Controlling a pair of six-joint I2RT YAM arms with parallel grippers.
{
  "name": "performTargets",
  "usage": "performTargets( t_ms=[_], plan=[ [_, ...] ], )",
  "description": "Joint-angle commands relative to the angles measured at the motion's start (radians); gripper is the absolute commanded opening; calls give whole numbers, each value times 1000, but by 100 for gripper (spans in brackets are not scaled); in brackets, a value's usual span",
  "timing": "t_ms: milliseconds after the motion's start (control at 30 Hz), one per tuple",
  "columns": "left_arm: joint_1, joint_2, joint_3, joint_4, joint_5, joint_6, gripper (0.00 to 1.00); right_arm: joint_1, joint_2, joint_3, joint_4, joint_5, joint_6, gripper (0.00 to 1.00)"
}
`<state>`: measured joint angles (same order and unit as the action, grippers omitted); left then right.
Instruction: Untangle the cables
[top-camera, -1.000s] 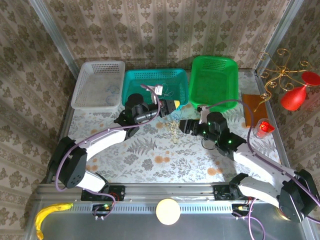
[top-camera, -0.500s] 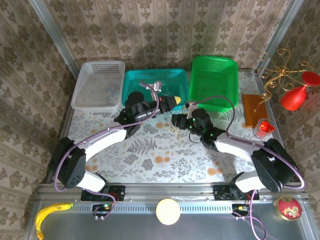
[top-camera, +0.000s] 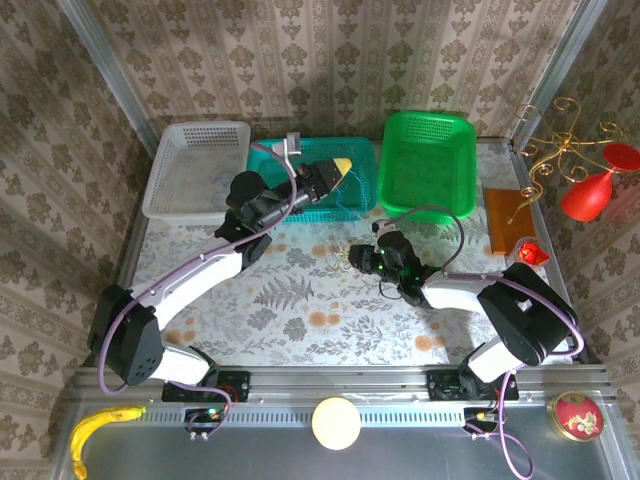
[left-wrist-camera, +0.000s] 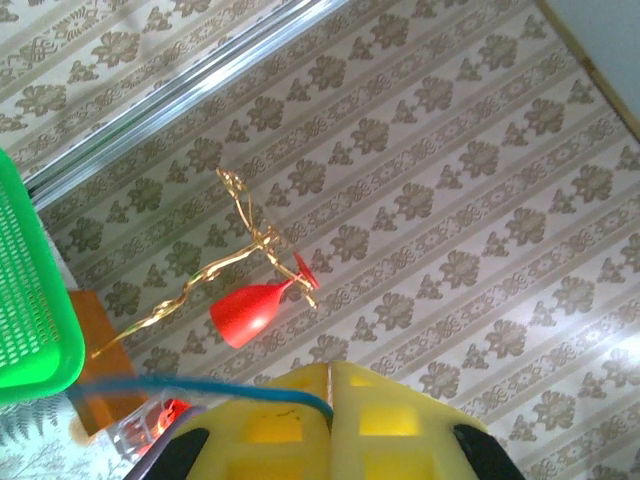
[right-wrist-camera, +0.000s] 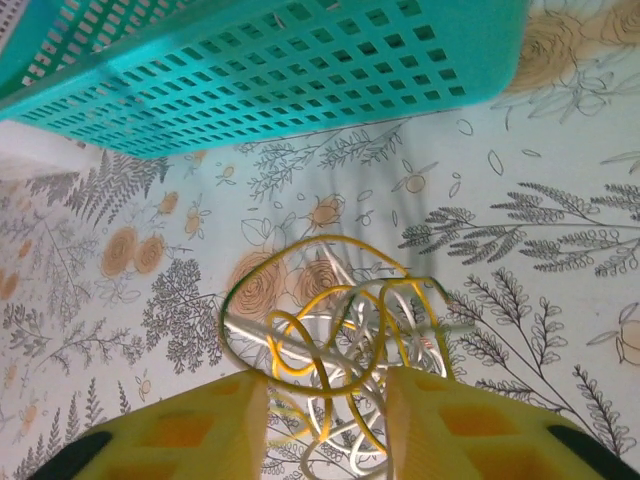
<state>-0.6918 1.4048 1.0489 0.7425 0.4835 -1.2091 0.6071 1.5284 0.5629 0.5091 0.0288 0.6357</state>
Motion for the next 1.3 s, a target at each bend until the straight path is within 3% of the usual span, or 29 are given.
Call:
performTargets(
  t_ms=[0, 100, 333, 767, 833, 1000, 1267],
  plan=[
    [13, -22, 6, 84, -21, -48, 0, 6, -49, -1, -59, 23, -12, 48],
    [22, -28, -17, 144, -40, -74, 0, 5, -95, -1, -121, 25, -33, 54],
    [35, -40, -14, 157, -39, -90, 0, 0, -131, -7, -157, 6, -39, 56],
    [37, -43, -65, 160, -46, -92, 0, 3, -96, 173, -184, -67, -78, 62],
    [37, -43, -69, 162, -49, -92, 0, 4, -68, 187, -170, -77, -82, 51],
    [48, -44, -39, 154, -39, -91, 0, 4, 9, 148, -130, -68, -79, 0],
    [87, -50, 20, 124, -14, -72, 0, 3, 83, 35, -93, -45, -47, 0]
  ],
)
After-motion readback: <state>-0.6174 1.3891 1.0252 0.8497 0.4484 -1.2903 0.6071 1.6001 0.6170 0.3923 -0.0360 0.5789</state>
